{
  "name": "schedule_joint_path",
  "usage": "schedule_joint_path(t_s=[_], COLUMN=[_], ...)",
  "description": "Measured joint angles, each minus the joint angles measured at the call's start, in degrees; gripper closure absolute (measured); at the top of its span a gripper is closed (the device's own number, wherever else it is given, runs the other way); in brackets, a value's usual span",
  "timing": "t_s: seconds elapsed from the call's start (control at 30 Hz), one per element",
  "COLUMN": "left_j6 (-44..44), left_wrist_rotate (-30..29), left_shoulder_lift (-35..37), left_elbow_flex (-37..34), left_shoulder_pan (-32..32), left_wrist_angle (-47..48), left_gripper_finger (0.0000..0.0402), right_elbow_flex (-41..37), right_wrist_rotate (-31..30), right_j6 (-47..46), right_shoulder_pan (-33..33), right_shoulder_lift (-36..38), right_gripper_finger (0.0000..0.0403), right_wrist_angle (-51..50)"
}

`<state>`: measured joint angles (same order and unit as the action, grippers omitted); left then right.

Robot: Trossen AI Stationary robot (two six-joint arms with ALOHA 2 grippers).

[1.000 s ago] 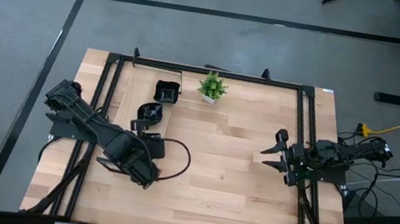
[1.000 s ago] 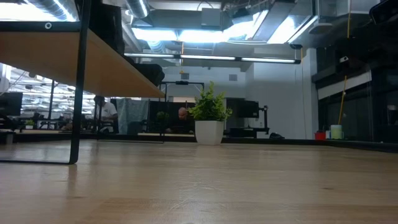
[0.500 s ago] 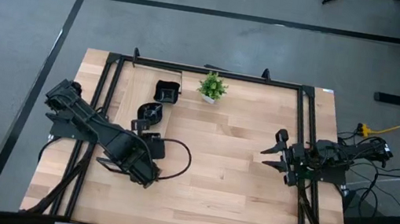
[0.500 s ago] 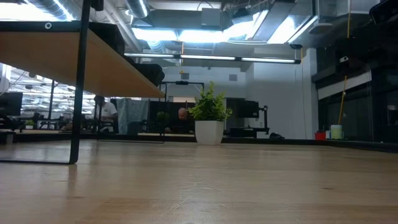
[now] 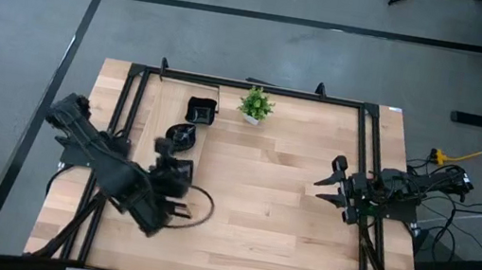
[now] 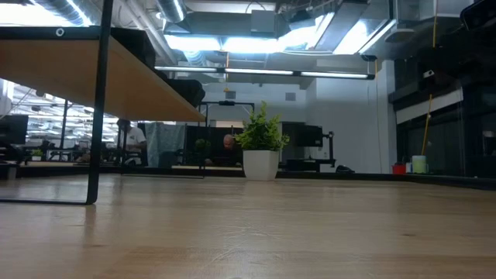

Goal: Pick & Place Mini shaped plates
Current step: Return to Home Position

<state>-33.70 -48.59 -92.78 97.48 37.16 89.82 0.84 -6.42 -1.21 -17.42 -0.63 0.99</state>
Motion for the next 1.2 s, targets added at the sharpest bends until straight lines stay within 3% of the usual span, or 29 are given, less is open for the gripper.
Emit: schedule_joint_path(t_s=[0.13,0.23,0.43,0.57,0.67,0.83,1.03,1.2], left_j6=[-5.4,-6.1,4.9,14.7,18.6,18.9,22.6,27.4], left_wrist_rotate=[-0.3,0.8,6.2,13.3,19.1,20.8,24.0,23.3], left_shoulder_lift=[11.0,21.9,43.7,57.9,66.9,79.2,90.7,92.7], left_elbow_flex=[-7.8,-17.1,-38.4,-52.5,-60.9,-69.8,-74.8,-76.6], left_shoulder_pan=[1.9,3.9,5.6,4.5,2.8,-0.8,-5.2,-8.2], left_wrist_angle=[-2.2,-11.1,-38.5,-57.8,-67.0,-69.1,-70.5,-71.6], left_gripper_finger=[0.0315,0.0315,0.0315,0.0315,0.0315,0.0315,0.0315,0.0315], right_elbow_flex=[0.0,0.0,0.0,0.0,0.0,0.0,0.0,0.0], right_wrist_rotate=[0.0,0.0,0.0,0.0,0.0,0.0,0.0,0.0], right_j6=[0.0,0.0,0.0,0.0,0.0,0.0,0.0,0.0], right_shoulder_pan=[0.0,0.0,0.0,0.0,0.0,0.0,0.0,0.0], right_shoulder_lift=[0.0,0.0,0.0,0.0,0.0,0.0,0.0,0.0], right_gripper_finger=[0.0250,0.0250,0.0250,0.0250,0.0250,0.0250,0.0250,0.0250], right_wrist_angle=[0.0,0.0,0.0,0.0,0.0,0.0,0.0,0.0])
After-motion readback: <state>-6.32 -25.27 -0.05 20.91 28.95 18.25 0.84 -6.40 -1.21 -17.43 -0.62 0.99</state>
